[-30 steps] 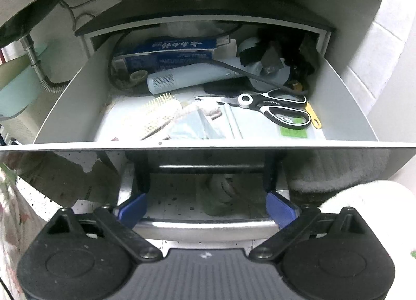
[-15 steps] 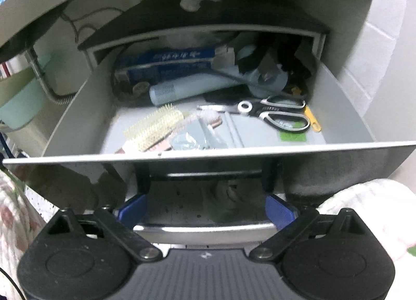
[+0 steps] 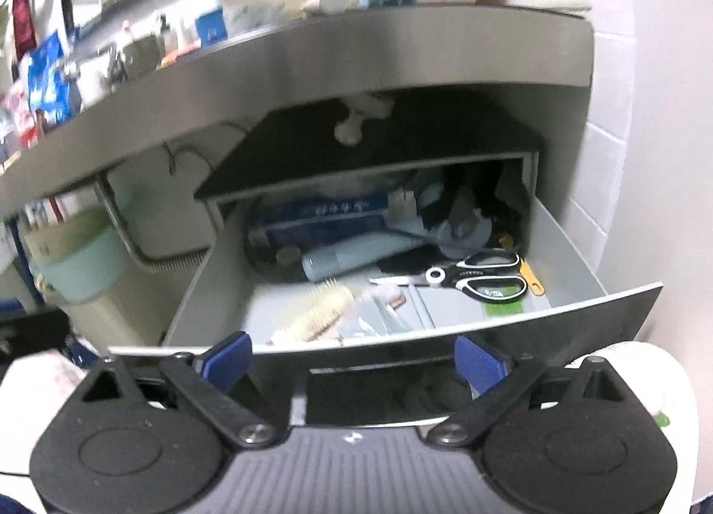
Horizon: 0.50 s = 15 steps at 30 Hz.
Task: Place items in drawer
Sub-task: 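Open the right gripper and withdraw it from the drawer handle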
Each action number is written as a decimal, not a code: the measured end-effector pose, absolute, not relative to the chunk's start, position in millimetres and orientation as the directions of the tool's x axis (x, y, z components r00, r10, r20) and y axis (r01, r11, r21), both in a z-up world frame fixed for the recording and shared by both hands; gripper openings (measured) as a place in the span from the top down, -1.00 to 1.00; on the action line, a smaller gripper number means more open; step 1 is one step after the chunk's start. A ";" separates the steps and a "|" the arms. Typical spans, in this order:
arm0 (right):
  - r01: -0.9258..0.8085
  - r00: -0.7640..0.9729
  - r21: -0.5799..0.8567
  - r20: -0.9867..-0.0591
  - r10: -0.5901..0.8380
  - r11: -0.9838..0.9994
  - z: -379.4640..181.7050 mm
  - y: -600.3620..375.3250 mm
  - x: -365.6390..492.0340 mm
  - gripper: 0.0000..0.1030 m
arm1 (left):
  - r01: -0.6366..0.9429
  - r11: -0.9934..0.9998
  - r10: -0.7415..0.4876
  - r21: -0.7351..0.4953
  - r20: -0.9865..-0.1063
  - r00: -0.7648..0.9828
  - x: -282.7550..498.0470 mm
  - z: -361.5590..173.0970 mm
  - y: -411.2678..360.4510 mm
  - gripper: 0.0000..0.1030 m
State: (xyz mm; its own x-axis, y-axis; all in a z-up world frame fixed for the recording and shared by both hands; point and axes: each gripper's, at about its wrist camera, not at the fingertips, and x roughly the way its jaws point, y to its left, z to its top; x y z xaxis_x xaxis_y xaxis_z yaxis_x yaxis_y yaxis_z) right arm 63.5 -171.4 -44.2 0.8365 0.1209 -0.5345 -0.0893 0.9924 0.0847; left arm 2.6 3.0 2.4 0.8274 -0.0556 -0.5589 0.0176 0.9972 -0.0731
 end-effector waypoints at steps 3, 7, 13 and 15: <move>-0.083 0.854 0.100 -0.505 0.122 0.992 -30.7 -171.5 58.0 -0.91 | 0.006 0.998 -0.043 -0.069 -0.564 0.825 6.4 5.3 3.7 -0.92; -0.090 0.879 0.066 -0.464 0.111 0.994 -16.4 -170.1 49.6 -0.91 | -0.011 0.999 -0.016 -0.043 -0.570 0.822 12.2 10.5 1.7 -0.92; -0.145 0.897 0.049 -0.415 0.153 0.988 -2.3 -171.6 38.2 -0.91 | -0.016 0.999 -0.017 -0.050 -0.601 0.799 22.3 15.4 -1.5 -0.91; -0.149 0.906 0.046 -0.394 0.155 0.988 1.3 -173.1 34.3 -0.91 | -0.013 0.998 -0.028 -0.062 -0.605 0.796 25.0 16.6 -2.0 -0.91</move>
